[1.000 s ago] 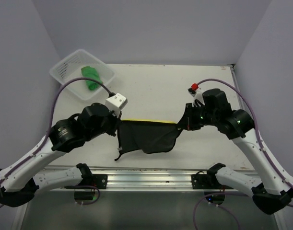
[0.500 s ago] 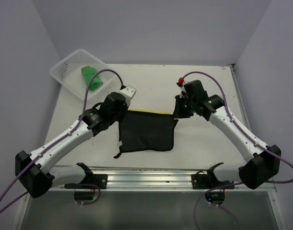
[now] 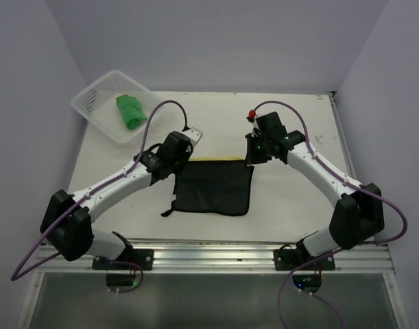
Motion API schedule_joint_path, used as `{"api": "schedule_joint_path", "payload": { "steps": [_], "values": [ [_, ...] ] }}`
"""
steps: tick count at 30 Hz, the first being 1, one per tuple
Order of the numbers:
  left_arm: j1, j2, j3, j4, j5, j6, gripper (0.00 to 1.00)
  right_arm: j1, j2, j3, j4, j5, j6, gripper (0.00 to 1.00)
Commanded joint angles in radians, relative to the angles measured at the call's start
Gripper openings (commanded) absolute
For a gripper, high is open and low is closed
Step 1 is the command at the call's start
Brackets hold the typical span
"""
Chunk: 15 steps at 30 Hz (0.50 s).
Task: Roll the towels
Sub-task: Flatten the towel, then fold the towel
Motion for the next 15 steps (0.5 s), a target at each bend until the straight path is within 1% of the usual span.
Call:
{"api": "schedule_joint_path", "payload": {
  "steps": [1, 5, 9, 15],
  "values": [
    [0.015, -0.003, -0.017, 0.007, 0.000, 0.008, 0.00, -0.008, -0.022, -0.050, 0.030, -0.036, -0.052, 0.00],
    [0.014, -0.036, -0.061, -0.005, 0.034, -0.032, 0.00, -0.008, -0.072, -0.128, 0.034, -0.081, -0.066, 0.00],
    [0.014, -0.060, -0.116, -0.005, 0.110, -0.059, 0.00, -0.006, -0.104, -0.180, 0.004, -0.104, -0.077, 0.00],
    [0.012, -0.063, -0.165, -0.016, 0.134, -0.081, 0.00, 0.017, -0.173, -0.257, -0.002, -0.154, -0.077, 0.00]
  ]
}}
